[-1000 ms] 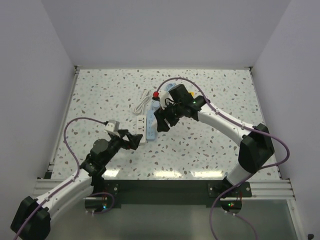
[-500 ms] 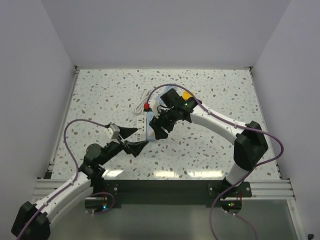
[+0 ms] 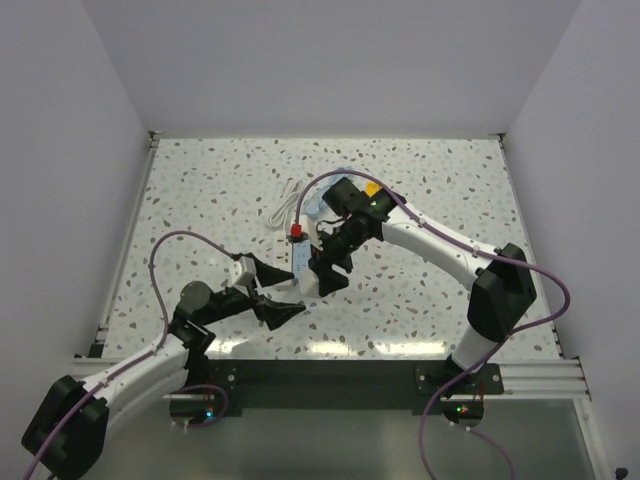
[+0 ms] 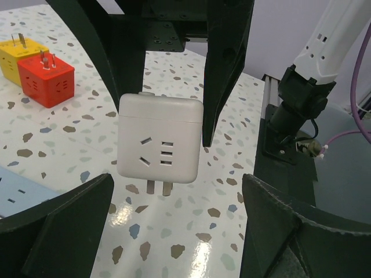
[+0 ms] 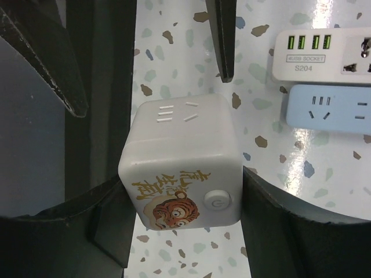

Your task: Insert the plug

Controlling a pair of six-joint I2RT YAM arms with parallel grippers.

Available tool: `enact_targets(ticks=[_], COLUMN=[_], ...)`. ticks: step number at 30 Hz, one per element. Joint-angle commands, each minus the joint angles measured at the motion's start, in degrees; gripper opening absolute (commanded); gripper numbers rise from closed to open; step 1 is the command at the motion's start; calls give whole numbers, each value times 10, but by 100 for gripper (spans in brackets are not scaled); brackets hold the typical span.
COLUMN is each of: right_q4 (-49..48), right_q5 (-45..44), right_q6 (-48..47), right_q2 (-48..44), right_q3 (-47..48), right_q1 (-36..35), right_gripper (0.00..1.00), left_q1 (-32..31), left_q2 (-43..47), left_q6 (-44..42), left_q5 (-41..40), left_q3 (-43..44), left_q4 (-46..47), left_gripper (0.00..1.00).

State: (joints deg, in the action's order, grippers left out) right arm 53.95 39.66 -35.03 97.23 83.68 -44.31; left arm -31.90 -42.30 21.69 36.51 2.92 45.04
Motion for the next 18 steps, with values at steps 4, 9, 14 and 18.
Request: enact_targets(ticks=[4, 9, 14, 18], right_q4=[18, 16, 13, 12], right_q5=[50, 54, 58, 58], right_q6=[-32, -33, -33, -31], right_q2=[-27, -35, -40, -35], right_q3=[10, 0, -2, 0], right_q1=[0, 0, -1, -1], right_gripper=[0, 0, 0, 0], left_q1=[0, -7, -11, -22], left_q2=[-7, -35, -48, -64], left_q6=[-14, -18, -31, -42], left_q5=[15, -4, -31, -42], left_q3=[24, 44, 59, 72], left_q4=[30, 16, 2, -1], left_gripper=[97, 97, 97, 97])
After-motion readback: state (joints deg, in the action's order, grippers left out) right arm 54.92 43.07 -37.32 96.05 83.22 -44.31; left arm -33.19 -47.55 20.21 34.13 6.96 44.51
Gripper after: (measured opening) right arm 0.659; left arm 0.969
